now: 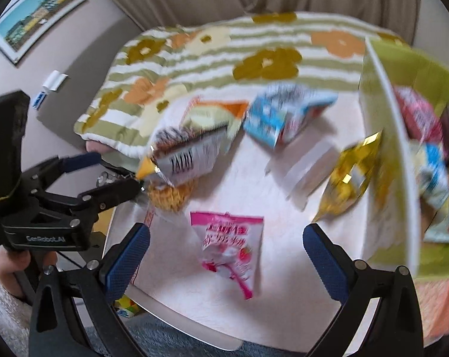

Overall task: Organize snacks
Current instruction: 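Grasp the TATRE bag with the left gripper while the right grasps the pink candy bag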

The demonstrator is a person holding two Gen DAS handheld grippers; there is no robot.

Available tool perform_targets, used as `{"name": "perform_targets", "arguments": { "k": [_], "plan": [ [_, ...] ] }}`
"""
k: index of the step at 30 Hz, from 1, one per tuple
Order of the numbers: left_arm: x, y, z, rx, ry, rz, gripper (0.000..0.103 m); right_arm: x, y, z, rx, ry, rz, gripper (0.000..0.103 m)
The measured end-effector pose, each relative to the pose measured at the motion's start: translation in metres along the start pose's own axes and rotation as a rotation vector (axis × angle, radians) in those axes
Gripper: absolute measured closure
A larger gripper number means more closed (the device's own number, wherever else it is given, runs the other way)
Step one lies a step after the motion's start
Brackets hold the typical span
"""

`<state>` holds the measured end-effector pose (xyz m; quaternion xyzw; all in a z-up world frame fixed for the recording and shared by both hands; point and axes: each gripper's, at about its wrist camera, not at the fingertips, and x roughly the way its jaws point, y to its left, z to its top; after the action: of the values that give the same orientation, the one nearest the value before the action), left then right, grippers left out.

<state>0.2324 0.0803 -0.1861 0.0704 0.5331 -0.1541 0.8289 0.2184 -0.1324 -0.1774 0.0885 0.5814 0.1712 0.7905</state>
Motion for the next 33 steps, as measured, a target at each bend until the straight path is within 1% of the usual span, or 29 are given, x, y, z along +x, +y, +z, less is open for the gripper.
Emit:
{"name": "perform_targets", "arguments": {
  "k": [3, 4, 7, 10, 16, 20, 23, 24, 25, 28, 33],
  "plan": [
    [0.018, -0.002, 0.0, 0.11, 0.007, 0.006, 0.001, 0.023, 0.002, -0.014, 0.029, 0.033, -0.025, 0.0],
    [0.025, -0.004, 0.001, 0.156, 0.005, 0.019, 0.001, 0.028, 0.003, -0.018, 0.031, 0.038, -0.035, 0.0],
    [0.039, -0.008, 0.004, 0.251, -0.004, 0.052, 0.001, 0.047, 0.003, -0.029, 0.027, 0.05, -0.073, 0.0],
    [0.05, -0.013, 0.008, 0.345, -0.03, 0.09, 0.001, 0.058, 0.003, -0.036, 0.019, 0.039, -0.082, 0.0],
    [0.078, -0.026, 0.012, 0.484, -0.006, 0.099, 0.001, 0.079, 0.007, -0.041, -0.011, 0.014, -0.103, 0.0],
    [0.092, -0.03, 0.012, 0.532, 0.018, 0.102, 0.003, 0.09, 0.009, -0.042, -0.02, 0.006, -0.105, 0.001],
    [0.099, -0.031, 0.014, 0.543, 0.042, 0.088, 0.012, 0.096, 0.011, -0.043, -0.031, 0.007, -0.11, 0.001],
    [0.101, -0.03, 0.014, 0.546, 0.052, 0.083, 0.017, 0.097, 0.012, -0.043, -0.034, 0.007, -0.111, 0.001],
    [0.104, -0.031, 0.014, 0.553, 0.065, 0.078, 0.019, 0.098, 0.013, -0.043, -0.041, 0.007, -0.113, 0.001],
    [0.107, -0.029, 0.013, 0.564, 0.063, 0.069, 0.021, 0.1, 0.017, -0.043, -0.053, 0.008, -0.122, 0.001],
    [0.106, -0.025, 0.013, 0.563, 0.06, 0.054, 0.028, 0.103, 0.017, -0.04, -0.049, 0.014, -0.138, 0.014]
  ]
}}
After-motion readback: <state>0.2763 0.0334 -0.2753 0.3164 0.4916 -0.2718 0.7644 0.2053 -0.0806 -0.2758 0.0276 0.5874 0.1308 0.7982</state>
